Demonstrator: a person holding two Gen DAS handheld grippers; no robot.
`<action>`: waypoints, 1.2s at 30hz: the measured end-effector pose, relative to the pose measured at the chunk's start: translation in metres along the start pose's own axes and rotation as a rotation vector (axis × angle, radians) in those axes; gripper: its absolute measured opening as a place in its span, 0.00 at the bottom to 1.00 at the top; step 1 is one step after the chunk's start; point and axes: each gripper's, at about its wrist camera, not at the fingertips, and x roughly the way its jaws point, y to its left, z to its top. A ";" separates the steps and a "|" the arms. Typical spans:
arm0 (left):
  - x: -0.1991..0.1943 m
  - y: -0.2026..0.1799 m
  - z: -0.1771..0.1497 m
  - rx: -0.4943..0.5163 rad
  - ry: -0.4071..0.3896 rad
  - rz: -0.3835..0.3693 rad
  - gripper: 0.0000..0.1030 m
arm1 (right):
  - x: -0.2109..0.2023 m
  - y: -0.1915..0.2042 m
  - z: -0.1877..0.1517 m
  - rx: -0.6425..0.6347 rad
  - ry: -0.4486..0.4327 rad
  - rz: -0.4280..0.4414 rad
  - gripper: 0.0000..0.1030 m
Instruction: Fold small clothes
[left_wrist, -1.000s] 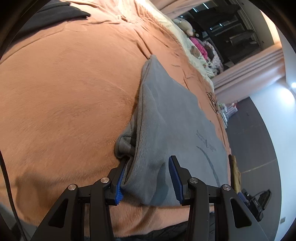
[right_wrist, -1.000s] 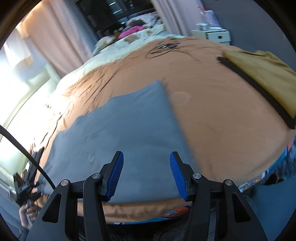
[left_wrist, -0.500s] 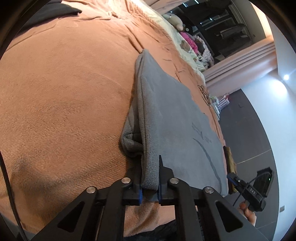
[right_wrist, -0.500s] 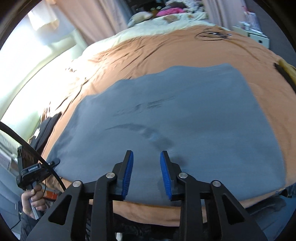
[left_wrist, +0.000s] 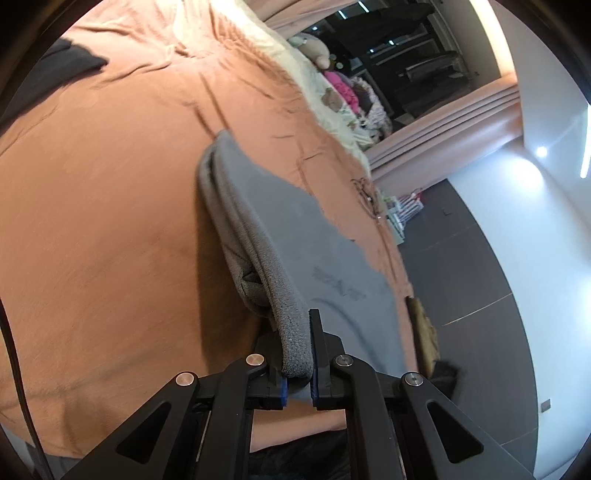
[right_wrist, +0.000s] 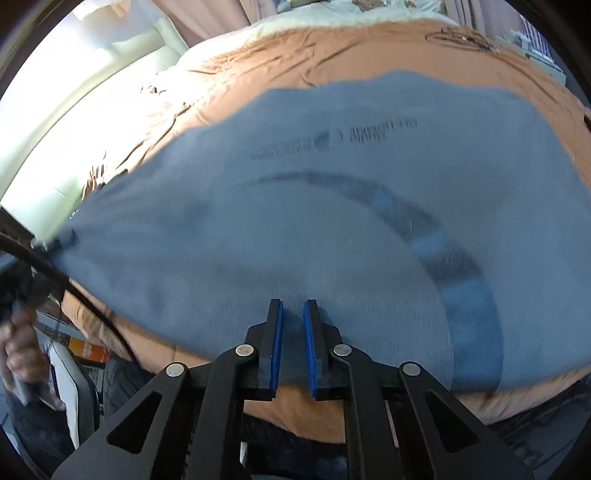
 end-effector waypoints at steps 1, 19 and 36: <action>0.000 -0.006 0.003 0.005 -0.001 -0.007 0.07 | -0.002 -0.001 -0.002 -0.001 0.002 0.005 0.08; 0.031 -0.135 0.037 0.194 0.033 -0.078 0.07 | -0.027 -0.024 -0.004 0.035 -0.039 0.083 0.06; 0.107 -0.270 0.006 0.394 0.173 -0.157 0.08 | -0.112 -0.100 -0.019 0.142 -0.187 0.081 0.35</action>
